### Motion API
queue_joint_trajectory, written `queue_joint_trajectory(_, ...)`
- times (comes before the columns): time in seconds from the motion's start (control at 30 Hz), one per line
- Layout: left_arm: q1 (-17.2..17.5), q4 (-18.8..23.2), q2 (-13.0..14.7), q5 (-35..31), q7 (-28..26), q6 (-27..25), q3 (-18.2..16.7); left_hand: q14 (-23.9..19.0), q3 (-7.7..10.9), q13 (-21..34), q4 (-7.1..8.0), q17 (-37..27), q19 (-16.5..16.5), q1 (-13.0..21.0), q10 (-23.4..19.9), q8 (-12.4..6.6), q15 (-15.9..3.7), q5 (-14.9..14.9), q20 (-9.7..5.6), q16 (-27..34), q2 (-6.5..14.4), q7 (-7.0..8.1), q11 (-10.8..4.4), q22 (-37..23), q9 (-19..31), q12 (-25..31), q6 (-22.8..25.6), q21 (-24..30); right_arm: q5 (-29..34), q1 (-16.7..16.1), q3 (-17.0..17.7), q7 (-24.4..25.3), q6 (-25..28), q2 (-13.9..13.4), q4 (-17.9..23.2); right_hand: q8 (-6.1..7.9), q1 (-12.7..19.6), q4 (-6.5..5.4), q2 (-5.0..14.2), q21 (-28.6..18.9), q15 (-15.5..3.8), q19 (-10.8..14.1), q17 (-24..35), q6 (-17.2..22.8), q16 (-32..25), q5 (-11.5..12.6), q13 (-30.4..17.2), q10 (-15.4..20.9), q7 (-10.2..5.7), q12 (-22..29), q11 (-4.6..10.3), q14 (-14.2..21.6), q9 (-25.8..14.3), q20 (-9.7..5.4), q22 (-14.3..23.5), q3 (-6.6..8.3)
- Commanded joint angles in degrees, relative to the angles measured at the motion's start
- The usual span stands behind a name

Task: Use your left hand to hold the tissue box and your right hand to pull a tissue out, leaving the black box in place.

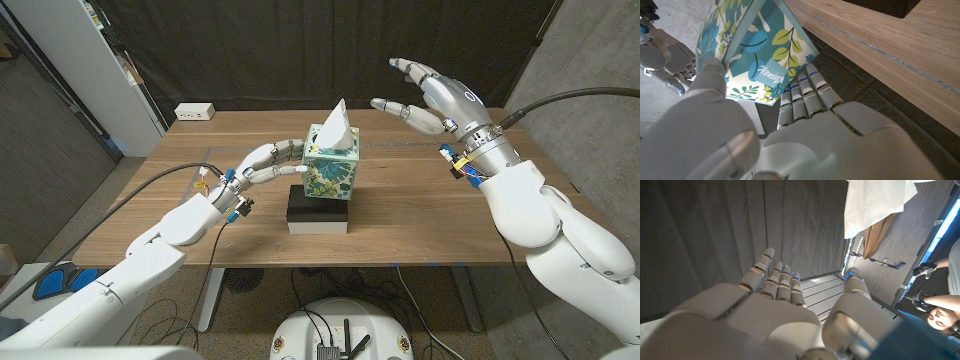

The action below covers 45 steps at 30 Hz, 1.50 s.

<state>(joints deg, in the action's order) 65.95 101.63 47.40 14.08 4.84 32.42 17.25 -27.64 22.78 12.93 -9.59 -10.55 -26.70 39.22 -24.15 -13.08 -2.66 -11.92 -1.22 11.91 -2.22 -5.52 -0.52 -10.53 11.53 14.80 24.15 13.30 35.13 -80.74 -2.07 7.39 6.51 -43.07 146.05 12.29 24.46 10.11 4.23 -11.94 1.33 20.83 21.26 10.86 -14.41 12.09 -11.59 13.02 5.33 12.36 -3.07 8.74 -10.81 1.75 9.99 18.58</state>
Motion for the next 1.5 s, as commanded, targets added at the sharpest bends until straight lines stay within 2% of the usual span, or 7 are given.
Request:
queue_joint_trajectory(0.03, -0.09, 0.03, -0.26, -0.16, 0.05, 0.22, 0.38, -0.34, 0.24, 0.19, 0.11, -0.19, -0.32, 2.68, -0.19, 0.04, -1.19, -0.19, 0.04, 0.36, 3.05, -0.03, -0.33, -0.26, 0.13, -0.42, 0.56, -0.34, 0.39, 3.92, -1.85, -3.23, 0.02, -1.36, 0.91, 0.16, 0.27, -0.01, 0.36, -0.44, 0.03, 0.29, 0.09, 0.35, -0.37, 0.30, -0.29, 0.55, -0.18, 0.26, 0.05, 0.58, -0.08, -0.03, 0.23, 0.50)
queue_joint_trajectory(0.37, -0.44, -0.23, -0.54, 0.34, 0.51, 0.02, 0.97, -0.42, 0.18, 0.24, 0.13, -0.21, -0.36, 2.74, -0.30, 0.13, -1.24, -0.20, 0.06, 0.37, 3.19, -0.05, -0.09, -0.26, 0.15, -0.43, 0.56, -0.35, 1.43, 7.53, -4.81, -7.54, 3.69, -2.30, 1.97, 0.10, 1.02, -0.02, 0.29, -0.46, 0.07, 0.62, 0.09, 0.44, -0.38, 0.45, -0.30, 0.76, -0.46, 0.24, 0.11, 0.67, -0.09, -0.04, 0.22, 0.74)
queue_joint_trajectory(0.63, -0.22, 0.34, -0.26, 0.08, 0.31, -0.17, 0.81, -0.49, 0.12, 0.28, 0.17, -0.22, -0.33, 2.73, -0.29, 0.16, -1.24, -0.20, 0.09, 0.37, 3.30, -0.15, -0.24, -0.26, 0.16, -0.49, 0.69, -0.37, 2.84, 9.94, -7.61, -9.02, 6.02, -2.85, 2.80, 1.63, 3.79, 0.17, 0.64, -0.40, -0.06, 1.21, 0.04, 4.77, -0.49, 1.20, -0.40, 1.90, -1.54, 0.43, 1.16, 1.15, -0.34, -0.04, 0.21, 1.85)
queue_joint_trajectory(0.73, -0.05, 0.59, -0.34, 0.08, 0.08, -0.37, 0.79, -0.49, 0.10, 0.30, 0.20, -0.22, -0.35, 2.71, -0.30, 0.17, -1.19, -0.19, 0.09, 0.36, 3.35, -0.16, -0.17, -0.26, 0.16, -0.50, 0.72, -0.37, 3.75, 11.38, -8.89, -12.76, 9.58, -3.42, 4.42, 2.02, 5.26, 0.37, 0.92, -0.21, 0.04, 0.97, -0.01, 5.98, -0.35, 1.61, -0.44, 1.65, -1.83, 0.25, 1.70, 0.90, -0.44, 0.12, 0.20, 2.48)
queue_joint_trajectory(0.8, -0.20, 0.42, -0.39, 0.06, 0.20, -0.21, 0.88, -0.49, 0.09, 0.30, 0.20, -0.22, -0.34, 2.71, -0.33, 0.18, -1.19, -0.19, 0.12, 0.35, 3.36, -0.16, -0.20, -0.26, 0.16, -0.49, 0.72, -0.38, 3.31, 11.64, -9.24, -11.39, 8.56, -3.27, 3.80, 2.00, 6.76, 0.46, 1.03, 0.08, 0.67, 0.43, -0.04, 6.26, 0.02, 2.04, -0.49, 0.48, -2.27, -0.26, 2.48, 0.04, -0.52, 0.62, 0.19, 3.06)
queue_joint_trajectory(1.17, -0.52, 0.01, -0.62, 0.22, 0.41, -0.22, 1.23, -0.51, 0.06, 0.37, 0.22, -0.21, -0.35, 2.72, -0.54, 0.22, -1.14, -0.20, 0.11, 0.29, 3.50, -0.15, -0.34, -0.26, 0.18, -0.47, 0.87, -0.39, 8.61, 15.61, -13.58, -15.99, 13.20, -5.06, 5.65, 2.01, 12.10, 0.86, -0.01, 0.44, 1.17, -0.01, -0.32, 7.15, 0.56, 2.81, -0.59, -3.22, -4.43, -1.37, 3.35, -0.91, -0.74, 1.34, 0.09, 4.71)
queue_joint_trajectory(1.5, -1.01, -0.69, -0.78, 1.06, 1.13, 0.30, 1.53, -0.56, 0.12, 0.43, 0.31, -0.18, -0.35, 2.60, -0.50, 0.30, -1.13, -0.22, 0.15, 0.21, 3.69, -0.13, -0.30, -0.27, 0.19, -0.54, 0.88, -0.41, 7.90, 19.77, -15.25, -21.30, 15.37, -5.45, 5.91, 3.40, 15.75, 0.40, -0.79, 0.68, 1.27, -0.73, -0.35, 12.05, 1.16, 2.85, -0.62, -6.77, -6.64, -1.55, 3.46, -2.61, -1.08, 1.39, 0.07, 5.52)
